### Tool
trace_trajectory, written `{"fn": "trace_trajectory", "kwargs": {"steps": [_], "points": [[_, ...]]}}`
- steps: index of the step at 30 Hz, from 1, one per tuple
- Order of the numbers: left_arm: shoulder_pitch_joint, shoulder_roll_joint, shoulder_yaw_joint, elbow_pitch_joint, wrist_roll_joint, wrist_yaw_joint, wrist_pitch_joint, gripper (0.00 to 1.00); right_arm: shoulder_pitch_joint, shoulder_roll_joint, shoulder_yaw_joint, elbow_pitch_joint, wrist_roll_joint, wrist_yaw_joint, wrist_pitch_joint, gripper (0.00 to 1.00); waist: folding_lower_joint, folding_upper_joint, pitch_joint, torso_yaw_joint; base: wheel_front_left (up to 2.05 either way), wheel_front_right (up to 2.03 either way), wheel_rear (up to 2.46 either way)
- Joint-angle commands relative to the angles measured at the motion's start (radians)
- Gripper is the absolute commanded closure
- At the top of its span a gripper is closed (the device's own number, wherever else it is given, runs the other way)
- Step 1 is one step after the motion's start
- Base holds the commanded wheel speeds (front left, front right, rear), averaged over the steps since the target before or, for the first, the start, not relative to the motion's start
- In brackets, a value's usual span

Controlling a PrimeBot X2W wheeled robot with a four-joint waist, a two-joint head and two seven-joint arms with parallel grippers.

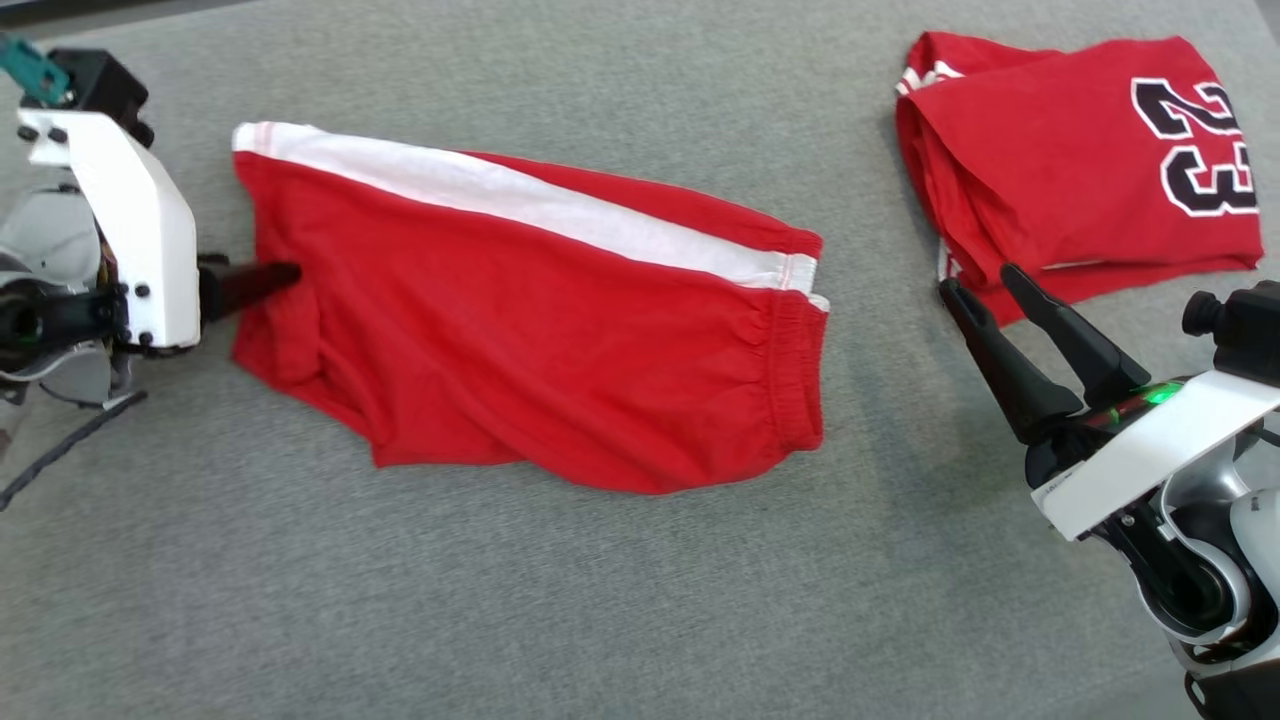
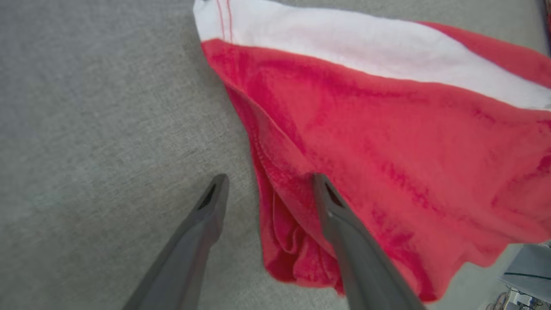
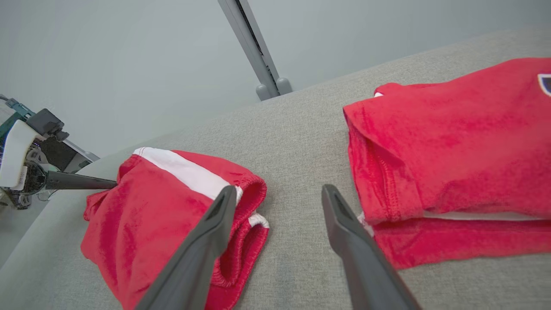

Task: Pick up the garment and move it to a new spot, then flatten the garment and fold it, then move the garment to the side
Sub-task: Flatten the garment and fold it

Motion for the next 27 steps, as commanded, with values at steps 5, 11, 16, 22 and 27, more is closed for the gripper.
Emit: {"fn": "trace_trajectory", "kwargs": {"steps": [5,11,16,22,27], "points": [[0.038,-0.001,-0.008,0.018,-0.038,0.026,0.049,0.00,0.017,0.017,-0.011,-0.006,-0.015,0.000,-0.013,0.00,0.0000,-0.0001,0.024,-0.043,0.00,0.00,0.00],[0.070,-0.031,0.008,-0.003,-0.103,0.005,0.077,0.75,0.034,0.023,-0.020,0.003,-0.021,0.000,-0.015,0.00,0.0000,-0.0001,0.010,-0.050,0.00,0.00,0.00],[0.086,-0.028,0.015,-0.008,-0.123,-0.003,0.071,1.00,0.046,0.024,-0.025,0.012,-0.025,0.000,-0.006,0.00,0.0000,-0.0001,-0.023,-0.035,0.00,0.00,0.00],[0.134,-0.041,0.019,-0.005,-0.147,-0.006,0.049,1.00,0.075,0.007,-0.041,0.024,-0.029,0.000,0.010,0.00,0.0000,-0.0001,-0.110,0.019,0.00,0.00,0.00],[0.203,-0.039,0.012,-0.046,-0.177,0.004,0.058,1.00,0.116,-0.004,-0.064,0.026,-0.035,0.000,0.046,0.00,0.0000,-0.0001,-0.188,0.083,0.00,0.00,0.00]]}}
